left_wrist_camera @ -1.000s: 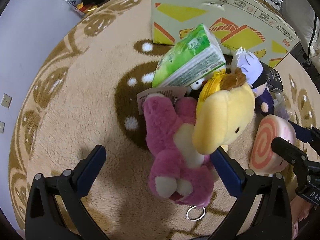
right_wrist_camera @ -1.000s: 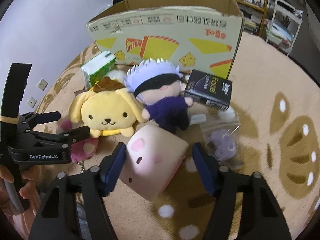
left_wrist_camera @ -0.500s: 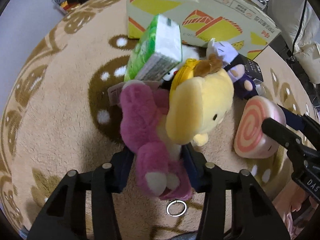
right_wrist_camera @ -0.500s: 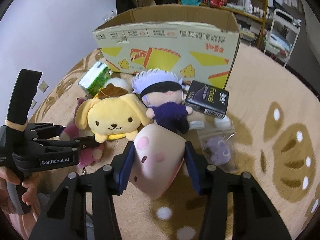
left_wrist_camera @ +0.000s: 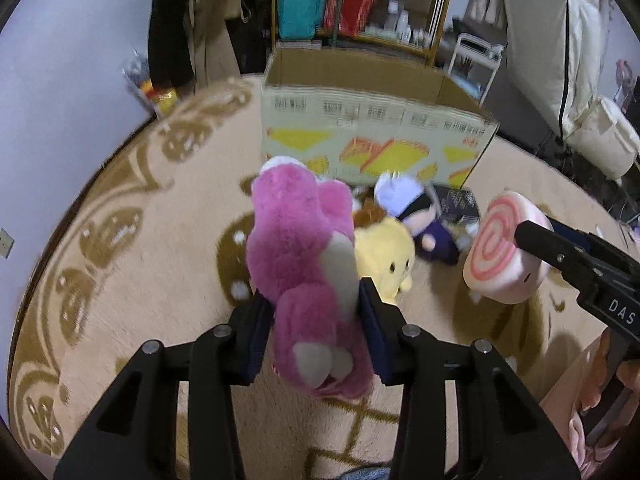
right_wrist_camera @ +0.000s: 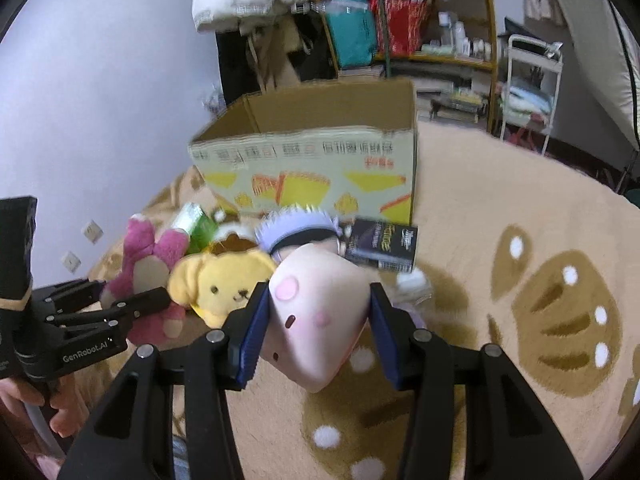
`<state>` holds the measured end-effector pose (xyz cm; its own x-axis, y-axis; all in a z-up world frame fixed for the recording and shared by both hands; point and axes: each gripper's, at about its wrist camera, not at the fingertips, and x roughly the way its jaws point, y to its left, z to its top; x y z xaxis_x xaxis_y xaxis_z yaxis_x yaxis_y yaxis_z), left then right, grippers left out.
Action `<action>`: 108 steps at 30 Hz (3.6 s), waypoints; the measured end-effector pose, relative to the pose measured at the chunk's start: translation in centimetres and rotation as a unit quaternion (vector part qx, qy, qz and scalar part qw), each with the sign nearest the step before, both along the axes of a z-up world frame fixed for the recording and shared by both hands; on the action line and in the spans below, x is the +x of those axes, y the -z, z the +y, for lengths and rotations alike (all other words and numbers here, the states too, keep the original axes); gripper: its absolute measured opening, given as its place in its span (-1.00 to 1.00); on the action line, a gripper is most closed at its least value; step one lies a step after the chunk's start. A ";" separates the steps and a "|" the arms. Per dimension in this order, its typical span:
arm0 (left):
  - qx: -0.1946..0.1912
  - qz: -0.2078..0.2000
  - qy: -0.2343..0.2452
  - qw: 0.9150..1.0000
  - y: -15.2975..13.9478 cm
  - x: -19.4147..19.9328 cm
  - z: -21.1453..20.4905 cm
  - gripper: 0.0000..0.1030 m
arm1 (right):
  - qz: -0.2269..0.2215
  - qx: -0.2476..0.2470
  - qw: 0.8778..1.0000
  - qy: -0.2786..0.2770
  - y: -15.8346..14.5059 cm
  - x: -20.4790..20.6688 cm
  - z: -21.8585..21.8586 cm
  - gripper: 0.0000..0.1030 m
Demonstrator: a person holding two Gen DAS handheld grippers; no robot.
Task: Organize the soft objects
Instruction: 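Carry both plushes over the box and open both grippers to drop them, then move both tools back toward the remaining toys beside the box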
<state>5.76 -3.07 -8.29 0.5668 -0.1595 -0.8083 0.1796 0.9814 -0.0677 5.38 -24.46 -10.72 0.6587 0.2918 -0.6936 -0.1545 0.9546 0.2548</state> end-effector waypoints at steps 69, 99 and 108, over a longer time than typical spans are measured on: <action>0.070 -0.235 0.020 0.969 -5.1 13.8 -4.1 -0.19 | -0.178 -0.040 0.983 0.024 -5.4 14.4 0.1 0.06; 0.088 -0.195 -0.002 0.977 -6.5 8.1 -2.7 0.95 | -0.152 -0.035 0.988 0.017 -6.5 10.7 -0.7 1.00; 0.069 -0.174 -0.019 0.982 -7.8 4.7 -0.8 0.97 | -0.143 -0.036 0.989 0.025 -6.6 6.4 -1.4 1.00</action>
